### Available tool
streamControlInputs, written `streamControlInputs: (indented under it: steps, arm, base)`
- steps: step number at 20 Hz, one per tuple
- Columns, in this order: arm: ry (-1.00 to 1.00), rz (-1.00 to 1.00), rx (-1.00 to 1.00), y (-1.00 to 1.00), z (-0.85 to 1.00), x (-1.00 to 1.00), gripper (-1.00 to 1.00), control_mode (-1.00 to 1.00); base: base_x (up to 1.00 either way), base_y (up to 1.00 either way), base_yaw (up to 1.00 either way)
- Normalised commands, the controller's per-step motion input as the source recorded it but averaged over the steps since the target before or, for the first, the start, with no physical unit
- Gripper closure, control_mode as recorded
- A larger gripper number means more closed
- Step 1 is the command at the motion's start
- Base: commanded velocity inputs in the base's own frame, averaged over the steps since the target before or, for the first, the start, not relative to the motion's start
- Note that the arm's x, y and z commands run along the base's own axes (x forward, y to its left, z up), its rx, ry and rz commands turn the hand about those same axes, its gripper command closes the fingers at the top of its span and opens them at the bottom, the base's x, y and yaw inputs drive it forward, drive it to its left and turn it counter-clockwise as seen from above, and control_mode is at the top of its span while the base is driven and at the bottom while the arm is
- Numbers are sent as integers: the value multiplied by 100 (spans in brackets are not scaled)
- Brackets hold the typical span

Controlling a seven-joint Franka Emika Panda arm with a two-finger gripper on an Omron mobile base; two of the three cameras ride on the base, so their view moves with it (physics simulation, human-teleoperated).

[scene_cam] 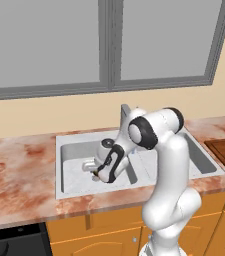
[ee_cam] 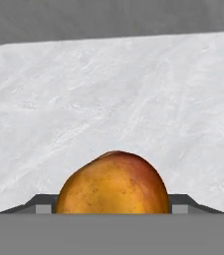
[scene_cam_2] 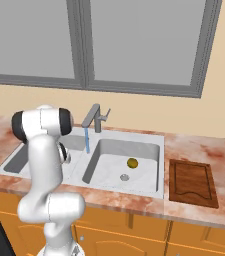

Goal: Pick the mango, orange from the sink and place them on the cutting board to airdry. Then turn off the sink faucet.

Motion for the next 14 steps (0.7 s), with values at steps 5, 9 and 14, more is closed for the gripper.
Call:
streamControlInputs:
  steps: [5,9,14]
  arm:
    - [-8,0,1,-10,52,-30,100,-100]
    - [-4,0,4,0,74,-24,100,-100]
    - [6,0,9,0,91,-18,100,-100]
  base:
    - [0,0,0]
    - [0,0,0]
    - [0,0,0]
